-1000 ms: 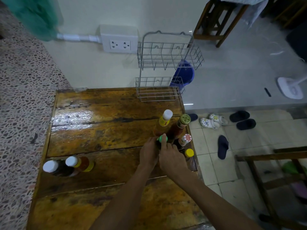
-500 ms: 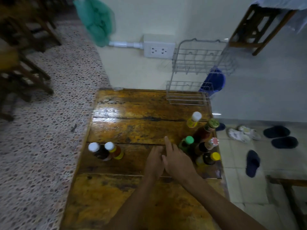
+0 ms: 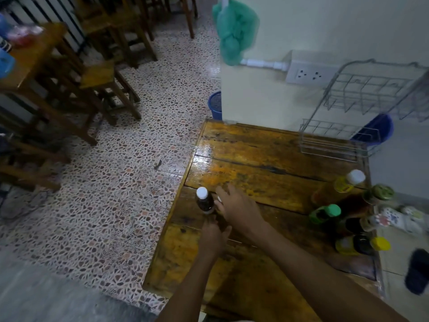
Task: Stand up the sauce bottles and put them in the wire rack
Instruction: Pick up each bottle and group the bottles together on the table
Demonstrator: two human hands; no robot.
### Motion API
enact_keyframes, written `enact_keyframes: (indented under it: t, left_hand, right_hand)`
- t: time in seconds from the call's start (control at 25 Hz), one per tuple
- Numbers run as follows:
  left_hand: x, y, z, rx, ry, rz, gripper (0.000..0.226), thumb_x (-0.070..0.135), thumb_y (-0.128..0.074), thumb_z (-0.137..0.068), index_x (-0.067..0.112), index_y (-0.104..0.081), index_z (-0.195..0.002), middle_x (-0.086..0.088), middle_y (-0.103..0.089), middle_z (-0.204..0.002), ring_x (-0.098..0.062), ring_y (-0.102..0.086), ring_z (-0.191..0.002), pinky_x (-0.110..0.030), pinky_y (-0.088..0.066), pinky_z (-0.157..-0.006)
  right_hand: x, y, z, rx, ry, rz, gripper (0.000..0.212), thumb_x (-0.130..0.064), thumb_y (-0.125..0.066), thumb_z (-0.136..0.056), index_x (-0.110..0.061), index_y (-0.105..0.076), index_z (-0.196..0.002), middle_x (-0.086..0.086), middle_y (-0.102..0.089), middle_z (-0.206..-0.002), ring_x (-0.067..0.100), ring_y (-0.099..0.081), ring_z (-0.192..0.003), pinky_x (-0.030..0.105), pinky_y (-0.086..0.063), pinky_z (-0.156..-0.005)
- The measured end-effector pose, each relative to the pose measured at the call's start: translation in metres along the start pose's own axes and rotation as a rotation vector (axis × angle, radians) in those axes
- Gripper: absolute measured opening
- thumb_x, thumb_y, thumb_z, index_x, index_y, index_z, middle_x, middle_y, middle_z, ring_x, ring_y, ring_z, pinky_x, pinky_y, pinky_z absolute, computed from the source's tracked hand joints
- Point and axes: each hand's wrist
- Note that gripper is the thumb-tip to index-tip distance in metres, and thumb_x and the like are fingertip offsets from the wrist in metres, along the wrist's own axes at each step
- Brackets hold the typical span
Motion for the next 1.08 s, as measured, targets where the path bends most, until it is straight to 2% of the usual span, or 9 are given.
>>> enact_keyframes:
  t: [0.08,0.2,0.32,0.44,0.6,0.76,0.84,0.92,1.08]
  left_hand:
    - [0.0,-0.006,-0.004,-0.001,-0.01,0.054,0.073,0.058,-0.06,-0.083,0.02,-0.043,-0.143,-0.004,-0.06,-0.132,-0.026,-0.061,-0.115,-0.043,-0.056,-0.086]
    - [0.022,-0.003,-0.006,-0.026,-0.096,0.139,0.071,0.062,-0.072,-0.075,0.027,-0.049,-0.133,0.003,-0.062,-0.124,-0.018,-0.063,-0.11,-0.04,-0.056,-0.085]
    - [0.055,-0.003,-0.006,-0.179,-0.269,0.209,0.048,0.033,-0.086,-0.076,0.027,-0.064,-0.118,0.009,-0.067,-0.113,-0.015,-0.067,-0.106,-0.036,-0.057,-0.084]
    - [0.081,-0.01,0.001,-0.443,-0.233,0.199,0.052,0.026,-0.083,-0.076,0.034,-0.063,-0.123,0.016,-0.073,-0.107,-0.005,-0.071,-0.094,-0.037,-0.059,-0.08]
    - [0.095,-0.028,0.01,-0.455,-0.202,0.05,0.091,0.049,-0.083,-0.065,0.023,-0.052,-0.146,0.003,-0.065,-0.138,-0.019,-0.063,-0.125,-0.047,-0.054,-0.1]
    - [0.106,-0.034,0.035,-0.249,-0.286,-0.33,0.074,0.039,-0.081,-0.08,0.02,-0.051,-0.145,0.0,-0.061,-0.138,-0.028,-0.055,-0.128,-0.046,-0.045,-0.103]
    - [0.105,-0.032,0.048,-0.207,-0.34,-0.433,0.057,0.035,-0.079,-0.082,0.024,-0.053,-0.132,0.001,-0.064,-0.127,-0.028,-0.056,-0.12,-0.045,-0.045,-0.097]
    - [0.105,-0.03,0.054,-0.261,-0.307,-0.423,0.065,0.031,-0.079,-0.084,0.021,-0.05,-0.141,0.0,-0.061,-0.136,-0.028,-0.054,-0.127,-0.048,-0.044,-0.103]
    - [0.117,-0.029,0.061,-0.385,-0.18,-0.118,0.088,0.018,-0.083,-0.083,0.009,-0.036,-0.157,-0.007,-0.049,-0.155,-0.028,-0.05,-0.14,-0.043,-0.046,-0.108]
  right_hand:
    - [0.009,0.002,0.01,0.017,0.035,0.021,0.029,-0.041,-0.049,-0.101,-0.02,-0.047,-0.121,0.006,-0.061,-0.104,0.025,-0.062,-0.088,0.034,-0.051,-0.06]
    - [0.027,0.014,0.037,0.097,0.012,0.018,0.035,-0.048,-0.042,-0.101,-0.017,-0.054,-0.112,0.0,-0.065,-0.082,0.018,-0.063,-0.066,0.031,-0.049,-0.047]
    - [0.044,0.03,0.063,0.217,-0.042,0.05,0.032,-0.048,-0.046,-0.099,-0.019,-0.056,-0.093,-0.003,-0.059,-0.061,0.015,-0.054,-0.046,0.027,-0.036,-0.037]
    - [0.067,0.05,0.084,0.214,-0.138,0.246,0.037,-0.051,-0.05,-0.096,-0.021,-0.058,-0.076,-0.001,-0.054,-0.058,0.018,-0.049,-0.05,0.025,-0.027,-0.038]
    - [0.1,0.049,0.12,0.144,-0.422,0.285,0.047,-0.046,-0.052,-0.091,-0.019,-0.055,-0.054,0.0,-0.049,-0.048,0.02,-0.047,-0.045,0.024,-0.028,-0.037]
    - [0.102,0.036,0.146,-0.074,-0.745,0.101,0.046,-0.043,-0.031,-0.098,-0.013,-0.066,-0.093,0.003,-0.058,-0.071,0.023,-0.054,-0.059,0.028,-0.036,-0.047]
    - [0.103,0.031,0.154,-0.206,-0.914,-0.139,0.051,-0.054,-0.031,-0.097,-0.014,-0.061,-0.085,0.002,-0.059,-0.079,0.022,-0.057,-0.07,0.032,-0.04,-0.057]
    - [0.1,0.028,0.162,-0.199,-0.806,-0.06,0.063,-0.068,-0.021,-0.095,-0.017,-0.057,-0.08,0.0,-0.053,-0.07,0.017,-0.051,-0.06,0.03,-0.036,-0.051]
    - [0.094,0.046,0.181,0.127,-0.402,0.18,0.058,-0.067,-0.016,-0.099,-0.023,-0.052,-0.087,-0.005,-0.056,-0.069,0.014,-0.054,-0.055,0.032,-0.046,-0.044]
Point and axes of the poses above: each hand's wrist, its own z-axis away from the middle knuckle, its own y-axis out of the back of the hand, x = y × z
